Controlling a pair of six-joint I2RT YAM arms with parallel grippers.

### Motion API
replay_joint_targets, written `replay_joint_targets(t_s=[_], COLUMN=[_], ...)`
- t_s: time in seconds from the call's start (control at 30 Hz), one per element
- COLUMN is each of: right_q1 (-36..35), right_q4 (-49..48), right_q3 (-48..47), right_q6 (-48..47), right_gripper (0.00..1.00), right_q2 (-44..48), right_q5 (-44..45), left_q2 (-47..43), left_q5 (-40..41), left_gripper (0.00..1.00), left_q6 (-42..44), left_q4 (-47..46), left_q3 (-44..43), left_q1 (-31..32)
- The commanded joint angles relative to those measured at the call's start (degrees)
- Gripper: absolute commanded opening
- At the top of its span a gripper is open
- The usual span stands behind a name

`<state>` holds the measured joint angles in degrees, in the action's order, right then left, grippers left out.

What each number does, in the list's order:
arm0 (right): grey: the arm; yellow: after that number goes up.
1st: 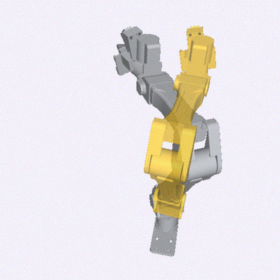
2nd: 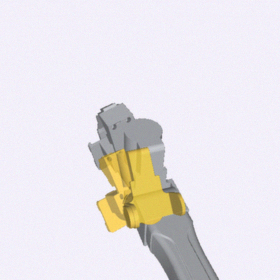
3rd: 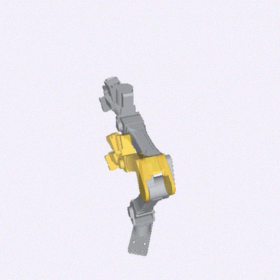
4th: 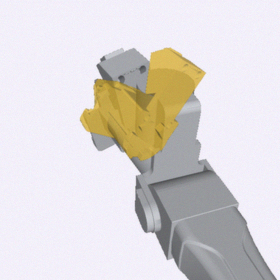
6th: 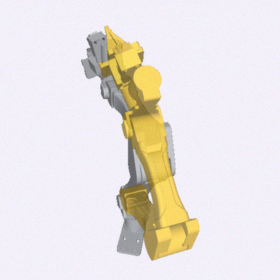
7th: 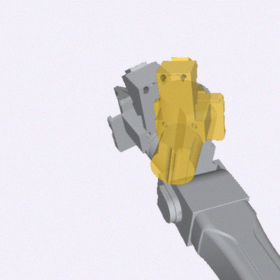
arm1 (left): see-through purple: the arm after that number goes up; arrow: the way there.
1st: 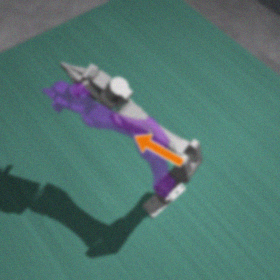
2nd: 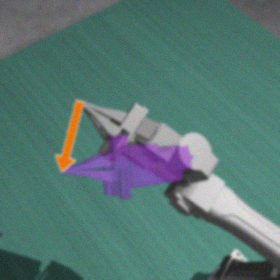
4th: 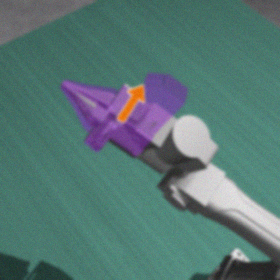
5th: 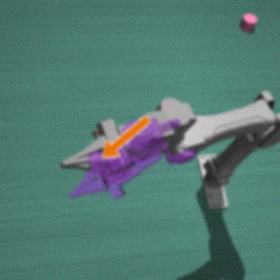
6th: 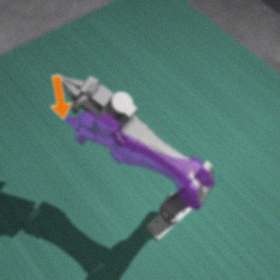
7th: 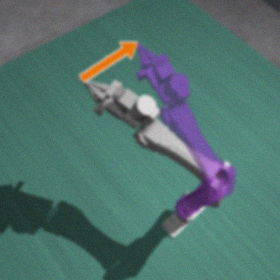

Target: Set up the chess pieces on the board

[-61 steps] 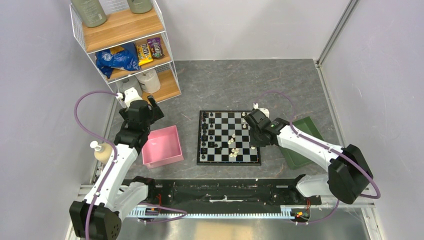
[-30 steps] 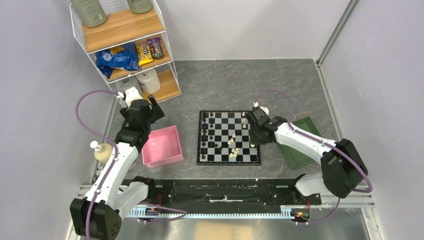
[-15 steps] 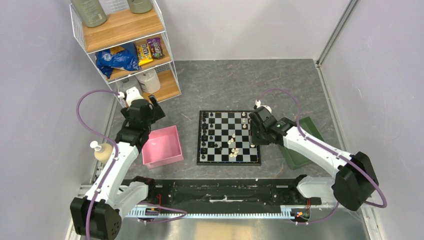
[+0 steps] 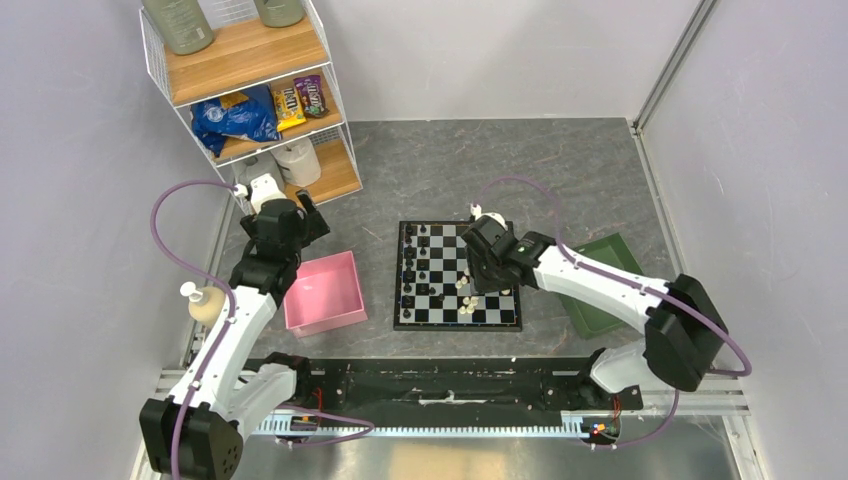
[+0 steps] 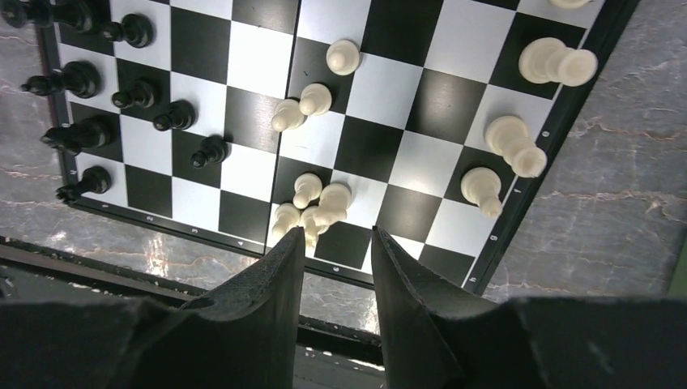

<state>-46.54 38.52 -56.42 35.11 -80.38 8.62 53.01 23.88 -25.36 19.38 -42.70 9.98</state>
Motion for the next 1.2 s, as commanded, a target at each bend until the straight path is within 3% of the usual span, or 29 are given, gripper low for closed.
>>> replay_joint_targets(t_s=[0.0,0.4,0.87,1.17], right_q1=[-0.91,-2.00,-2.01,-1.98], right_q4=[-0.70,-2.93,-1.62,-1.52], right_q3=[-2.35,-3.10,-2.51,-2.25], right_q6=[0.59,0.20,-0.25,-0.31], right_gripper=[0.44,0.43,0.33,0.41], right_q2=[-3.73,-8.55,-8.98,-6.61], right_q5=[-0.65,-1.59,-0.41,-0.36], left_q2=[-0.74,-0.55,-0.43,-0.91], left_q5=[1.25,1.87,1.99,1.96], left_gripper=[1.00,1.00,1.00,1.00], left_q6=[0.88,1.34,1.45,1.24], left_q4=[-1.71,-1.80,-1.71,-1.62], left_q3=[0.42,0.64,0.69,0.69], left_q1=[-0.13,-0.13,-0.13,-0.13])
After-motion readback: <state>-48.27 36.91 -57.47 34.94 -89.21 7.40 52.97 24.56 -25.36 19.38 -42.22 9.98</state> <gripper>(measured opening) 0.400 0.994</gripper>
